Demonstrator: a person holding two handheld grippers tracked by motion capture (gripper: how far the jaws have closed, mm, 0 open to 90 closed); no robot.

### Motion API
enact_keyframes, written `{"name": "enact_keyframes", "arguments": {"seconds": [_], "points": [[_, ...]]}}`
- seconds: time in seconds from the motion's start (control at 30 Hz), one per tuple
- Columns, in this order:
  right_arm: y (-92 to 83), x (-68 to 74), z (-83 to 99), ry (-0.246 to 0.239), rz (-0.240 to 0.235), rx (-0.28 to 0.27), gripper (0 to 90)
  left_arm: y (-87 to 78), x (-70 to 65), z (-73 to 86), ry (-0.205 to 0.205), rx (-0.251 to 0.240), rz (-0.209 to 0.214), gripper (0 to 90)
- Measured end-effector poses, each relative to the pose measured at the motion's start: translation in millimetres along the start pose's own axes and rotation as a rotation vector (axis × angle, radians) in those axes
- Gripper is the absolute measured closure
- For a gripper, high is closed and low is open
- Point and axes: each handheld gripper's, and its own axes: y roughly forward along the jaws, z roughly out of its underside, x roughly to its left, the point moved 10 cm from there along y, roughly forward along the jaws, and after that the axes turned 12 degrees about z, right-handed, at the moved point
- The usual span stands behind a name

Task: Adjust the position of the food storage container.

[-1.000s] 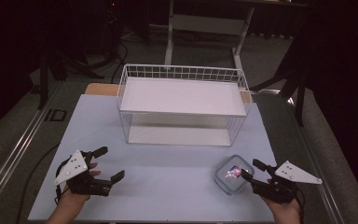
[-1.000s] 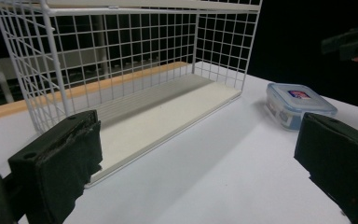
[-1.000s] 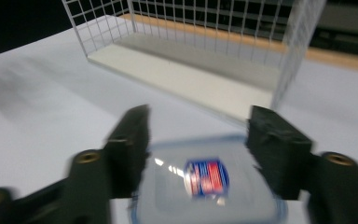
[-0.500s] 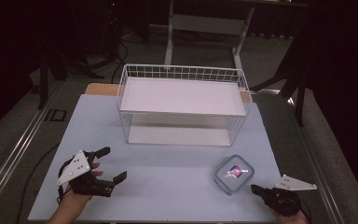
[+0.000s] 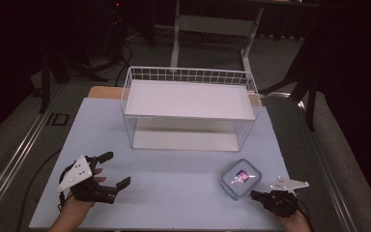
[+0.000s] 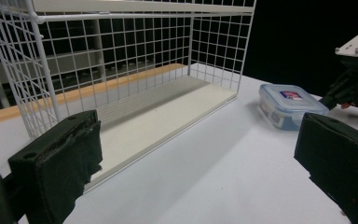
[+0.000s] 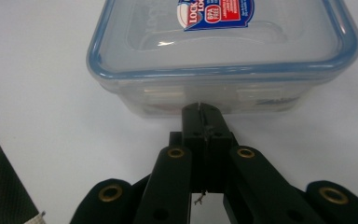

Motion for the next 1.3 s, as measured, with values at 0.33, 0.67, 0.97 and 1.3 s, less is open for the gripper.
{"name": "enact_keyframes", "arguments": {"seconds": [0.33,0.67,0.97,1.3], "points": [[21.4,15.7,-22.1,-0.061,-0.061,-0.025,89.9,0.5,-0.7,0.4,0.000,0.002,0.001,1.6],[12.8,-19.9,-17.4,-0.042,0.054,-0.027,89.8,0.6,-0.5,1.3,0.001,0.007,-0.001,1.6],[27.4,-55.1,-21.5,0.036,0.150,0.003,89.9,-0.6,-0.4,1.1,-0.003,0.003,-0.003,1.6],[39.1,-30.2,-31.3,-0.023,0.093,0.017,89.9,0.6,-0.3,2.5,-0.003,0.011,-0.002,1.6]]}}
